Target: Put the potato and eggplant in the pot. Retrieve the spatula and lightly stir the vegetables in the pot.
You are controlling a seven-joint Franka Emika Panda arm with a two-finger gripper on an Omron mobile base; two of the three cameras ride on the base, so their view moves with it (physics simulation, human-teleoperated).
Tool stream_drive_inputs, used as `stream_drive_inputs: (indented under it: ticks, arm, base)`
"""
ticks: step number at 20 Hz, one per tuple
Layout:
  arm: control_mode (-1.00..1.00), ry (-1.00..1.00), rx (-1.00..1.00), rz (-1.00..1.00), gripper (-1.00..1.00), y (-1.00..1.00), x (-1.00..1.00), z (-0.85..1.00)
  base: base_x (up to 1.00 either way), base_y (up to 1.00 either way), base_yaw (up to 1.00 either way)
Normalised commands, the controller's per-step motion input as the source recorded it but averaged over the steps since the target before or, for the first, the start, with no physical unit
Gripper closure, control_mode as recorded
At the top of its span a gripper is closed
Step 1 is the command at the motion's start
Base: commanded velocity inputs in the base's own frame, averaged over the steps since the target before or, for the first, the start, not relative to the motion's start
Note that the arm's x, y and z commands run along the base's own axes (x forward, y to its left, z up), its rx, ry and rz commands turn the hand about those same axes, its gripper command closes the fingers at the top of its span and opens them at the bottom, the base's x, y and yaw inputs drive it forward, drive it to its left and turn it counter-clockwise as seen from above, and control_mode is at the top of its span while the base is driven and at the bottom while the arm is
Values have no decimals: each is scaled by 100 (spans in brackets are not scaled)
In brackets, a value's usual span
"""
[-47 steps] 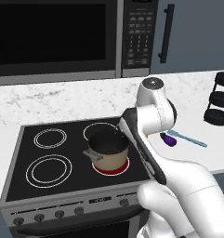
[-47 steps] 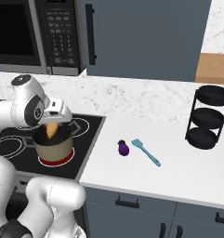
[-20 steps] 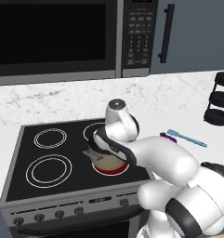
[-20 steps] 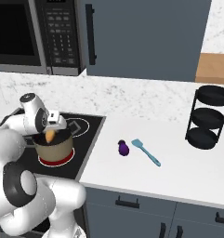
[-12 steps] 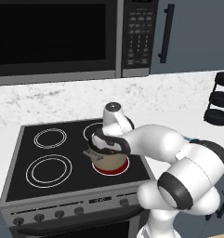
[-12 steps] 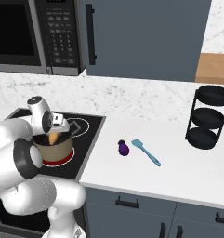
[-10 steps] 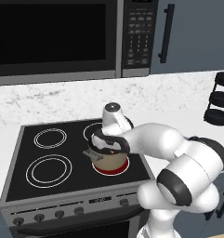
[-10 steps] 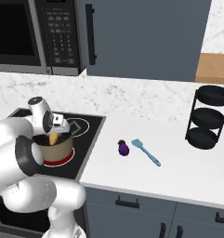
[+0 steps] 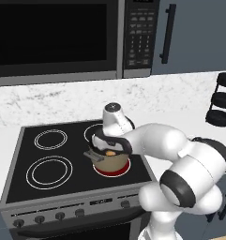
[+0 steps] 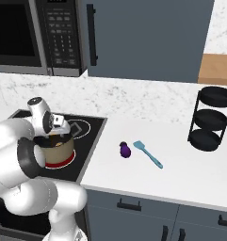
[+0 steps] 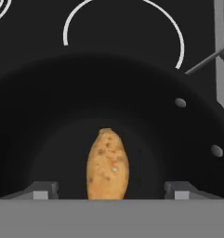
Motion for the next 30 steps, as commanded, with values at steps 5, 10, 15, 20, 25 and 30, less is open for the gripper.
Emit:
stream_drive_inputs:
  ticks: [5,10,15,20,25,30]
  arm:
    - [-100,-8,1,0,-100,-14,-31,83]
    - [-100,-12,3,0,-100,-39,-52,99]
    - [-100,-3,0,-4,-100,-82,-22,54]
    - [-100,5,0,-9,-100,-100,12,2]
    - [-100,9,0,-8,-100,-100,28,-18]
    - [-100,9,0,-6,-100,-100,25,-26]
  base:
    - [0,0,0]
    - [0,0,0]
    - [0,0,0]
    - [0,0,0]
    - [0,0,0]
    - [0,0,0]
